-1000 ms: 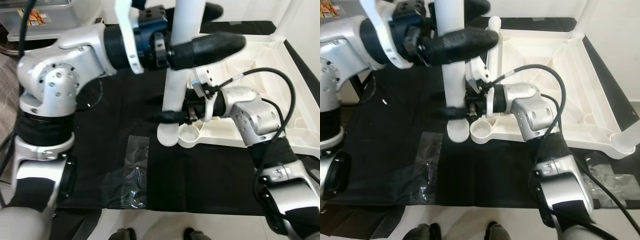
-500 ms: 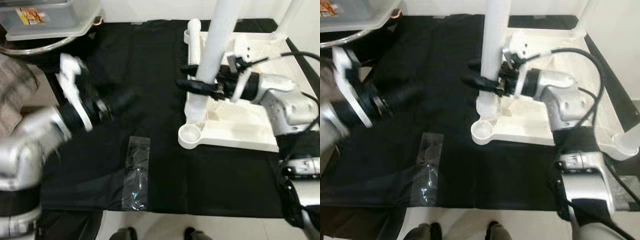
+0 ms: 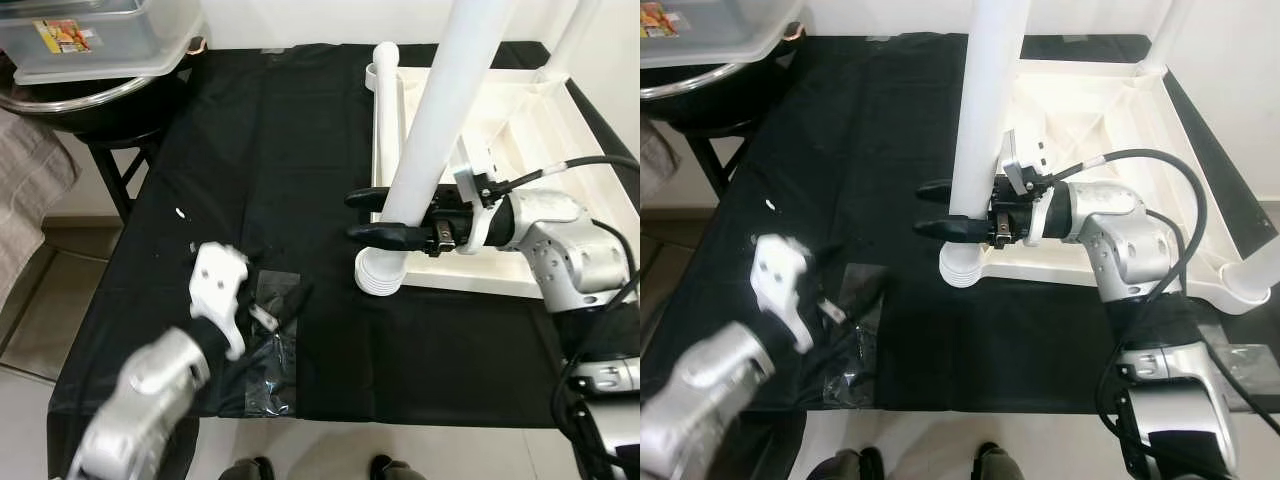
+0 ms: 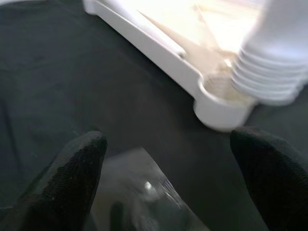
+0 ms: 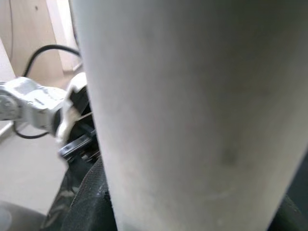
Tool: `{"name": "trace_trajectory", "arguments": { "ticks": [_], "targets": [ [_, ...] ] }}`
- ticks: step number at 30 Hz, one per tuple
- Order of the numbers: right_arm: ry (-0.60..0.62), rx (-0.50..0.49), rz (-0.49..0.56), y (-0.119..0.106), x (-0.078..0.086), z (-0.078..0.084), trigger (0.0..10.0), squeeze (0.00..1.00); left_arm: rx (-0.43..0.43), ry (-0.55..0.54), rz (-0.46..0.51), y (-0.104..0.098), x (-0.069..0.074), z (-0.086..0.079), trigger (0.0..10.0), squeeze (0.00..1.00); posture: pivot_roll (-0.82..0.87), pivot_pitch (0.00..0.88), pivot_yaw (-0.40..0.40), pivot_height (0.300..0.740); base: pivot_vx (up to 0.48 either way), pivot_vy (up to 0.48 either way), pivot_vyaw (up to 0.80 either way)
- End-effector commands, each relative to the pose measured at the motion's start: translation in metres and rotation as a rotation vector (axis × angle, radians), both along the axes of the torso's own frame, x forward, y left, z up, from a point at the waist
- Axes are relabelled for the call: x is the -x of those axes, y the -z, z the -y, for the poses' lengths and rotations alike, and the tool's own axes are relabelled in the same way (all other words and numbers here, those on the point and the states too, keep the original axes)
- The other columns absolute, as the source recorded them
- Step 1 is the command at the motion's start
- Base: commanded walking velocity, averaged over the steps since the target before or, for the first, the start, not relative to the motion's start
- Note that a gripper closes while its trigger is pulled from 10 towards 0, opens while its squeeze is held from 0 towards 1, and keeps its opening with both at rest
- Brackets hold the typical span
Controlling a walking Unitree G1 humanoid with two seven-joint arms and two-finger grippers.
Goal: Building children table
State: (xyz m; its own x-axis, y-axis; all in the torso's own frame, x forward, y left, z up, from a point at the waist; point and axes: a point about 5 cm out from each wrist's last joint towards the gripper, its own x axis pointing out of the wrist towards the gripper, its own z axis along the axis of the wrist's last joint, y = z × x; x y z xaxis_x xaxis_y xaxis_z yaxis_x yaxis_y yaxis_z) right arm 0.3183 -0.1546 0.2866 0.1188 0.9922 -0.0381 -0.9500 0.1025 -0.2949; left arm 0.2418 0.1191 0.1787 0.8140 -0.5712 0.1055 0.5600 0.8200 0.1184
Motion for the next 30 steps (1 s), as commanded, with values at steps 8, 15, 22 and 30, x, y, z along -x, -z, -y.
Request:
{"name": "trace_trajectory", "arguments": {
  "ticks": [8, 15, 22, 30],
  "targets": [
    [0.052, 0.057, 0.046, 0.01, -0.004, -0.008, 10.0, 0.0, -0.041, -0.056, 0.068, 0.004, 0.004, 0.004, 10.0, 0.0, 0.0, 0.306, 0.019, 0.74, 0.0, 0.0, 0.0],
    [0.098, 0.017, 0.034, 0.008, -0.006, -0.003, 10.0, 0.0, -0.031, -0.077, 0.091, 0.003, 0.008, 0.005, 10.0, 0.0, 0.02, 0.33, 0.016, 0.74, 0.0, 0.0, 0.0],
    [0.127, 0.015, 0.012, 0.013, -0.005, 0.007, 10.0, 0.0, -0.018, -0.098, 0.095, 0.003, 0.011, 0.003, 10.0, 0.0, 0.02, 0.342, 0.026, 0.74, 0.0, 0.0, 0.0],
    [0.121, 0.034, 0.001, 0.014, -0.003, 0.01, 10.0, 0.0, -0.015, -0.1, 0.094, 0.004, 0.011, 0.003, 10.0, 0.0, 0.02, 0.341, 0.031, 0.74, 0.0, 0.0, 0.0]
  ]
}}
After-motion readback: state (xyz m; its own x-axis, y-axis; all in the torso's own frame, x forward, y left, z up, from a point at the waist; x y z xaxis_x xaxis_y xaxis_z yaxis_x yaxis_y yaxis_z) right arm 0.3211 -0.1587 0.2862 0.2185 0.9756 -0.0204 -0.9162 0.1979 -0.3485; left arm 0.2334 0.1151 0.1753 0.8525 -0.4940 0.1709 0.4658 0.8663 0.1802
